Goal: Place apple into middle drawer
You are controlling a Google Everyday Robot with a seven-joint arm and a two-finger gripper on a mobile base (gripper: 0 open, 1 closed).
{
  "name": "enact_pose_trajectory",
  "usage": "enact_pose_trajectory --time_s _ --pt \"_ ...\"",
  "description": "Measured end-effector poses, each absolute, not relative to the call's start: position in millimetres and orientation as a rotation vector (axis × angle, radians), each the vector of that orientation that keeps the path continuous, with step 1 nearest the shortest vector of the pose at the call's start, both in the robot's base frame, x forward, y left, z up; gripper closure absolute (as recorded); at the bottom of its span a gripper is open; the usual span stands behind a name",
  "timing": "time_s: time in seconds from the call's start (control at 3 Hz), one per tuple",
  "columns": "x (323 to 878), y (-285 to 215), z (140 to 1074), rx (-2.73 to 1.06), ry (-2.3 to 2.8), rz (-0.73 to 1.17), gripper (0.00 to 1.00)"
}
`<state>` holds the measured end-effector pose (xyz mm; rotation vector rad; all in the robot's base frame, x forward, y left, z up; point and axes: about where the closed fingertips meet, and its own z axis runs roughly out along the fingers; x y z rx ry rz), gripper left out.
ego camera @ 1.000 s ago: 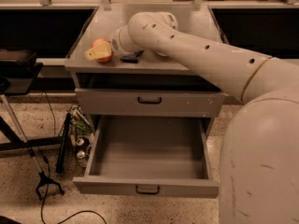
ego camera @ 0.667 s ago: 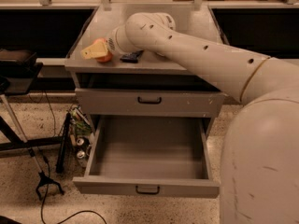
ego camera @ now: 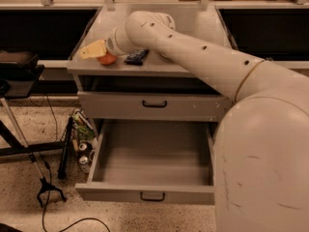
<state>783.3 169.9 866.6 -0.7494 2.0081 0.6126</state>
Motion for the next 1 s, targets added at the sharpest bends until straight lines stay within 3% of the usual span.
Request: enact_pose_trajectory --time_s 0.33,1.0 --pt "790.5 179.8 861.9 -0.767 2.011 0.649 0.19" --pt "781.3 177.9 874.4 -0.761 1.991 0.677 0.65"
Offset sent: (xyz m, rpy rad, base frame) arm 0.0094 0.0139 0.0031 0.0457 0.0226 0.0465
